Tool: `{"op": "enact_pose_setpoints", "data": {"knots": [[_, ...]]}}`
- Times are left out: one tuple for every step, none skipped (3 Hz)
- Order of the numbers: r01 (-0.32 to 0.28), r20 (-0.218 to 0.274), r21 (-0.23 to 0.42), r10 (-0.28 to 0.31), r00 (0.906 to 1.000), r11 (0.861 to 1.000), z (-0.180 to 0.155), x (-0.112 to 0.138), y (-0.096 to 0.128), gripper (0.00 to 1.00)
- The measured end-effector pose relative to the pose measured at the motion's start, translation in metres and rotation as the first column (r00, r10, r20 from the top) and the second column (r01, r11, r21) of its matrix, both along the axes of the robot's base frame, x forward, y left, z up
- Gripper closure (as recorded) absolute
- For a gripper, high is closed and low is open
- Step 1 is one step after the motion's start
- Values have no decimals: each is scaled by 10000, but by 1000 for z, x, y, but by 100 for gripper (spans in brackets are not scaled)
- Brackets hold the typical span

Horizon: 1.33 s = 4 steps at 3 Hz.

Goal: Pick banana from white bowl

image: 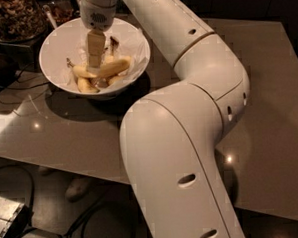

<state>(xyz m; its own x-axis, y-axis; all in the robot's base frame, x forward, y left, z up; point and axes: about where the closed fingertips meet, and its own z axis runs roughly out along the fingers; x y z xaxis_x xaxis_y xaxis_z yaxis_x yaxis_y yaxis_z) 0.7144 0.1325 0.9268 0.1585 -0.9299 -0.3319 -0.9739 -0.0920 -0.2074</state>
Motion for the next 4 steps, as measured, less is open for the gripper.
{"op": "enact_pose_setpoints", "data": {"knots": [[-170,-444,91,174,9989,9998,-12,-5,-9,0],[-328,-675,198,341,9971,9993,-19,-10,-9,16],[-663,-952,258,684,9931,9975,-28,-17,1,18],[-959,-1293,260,985,9867,9950,-38,-26,9,18]]}}
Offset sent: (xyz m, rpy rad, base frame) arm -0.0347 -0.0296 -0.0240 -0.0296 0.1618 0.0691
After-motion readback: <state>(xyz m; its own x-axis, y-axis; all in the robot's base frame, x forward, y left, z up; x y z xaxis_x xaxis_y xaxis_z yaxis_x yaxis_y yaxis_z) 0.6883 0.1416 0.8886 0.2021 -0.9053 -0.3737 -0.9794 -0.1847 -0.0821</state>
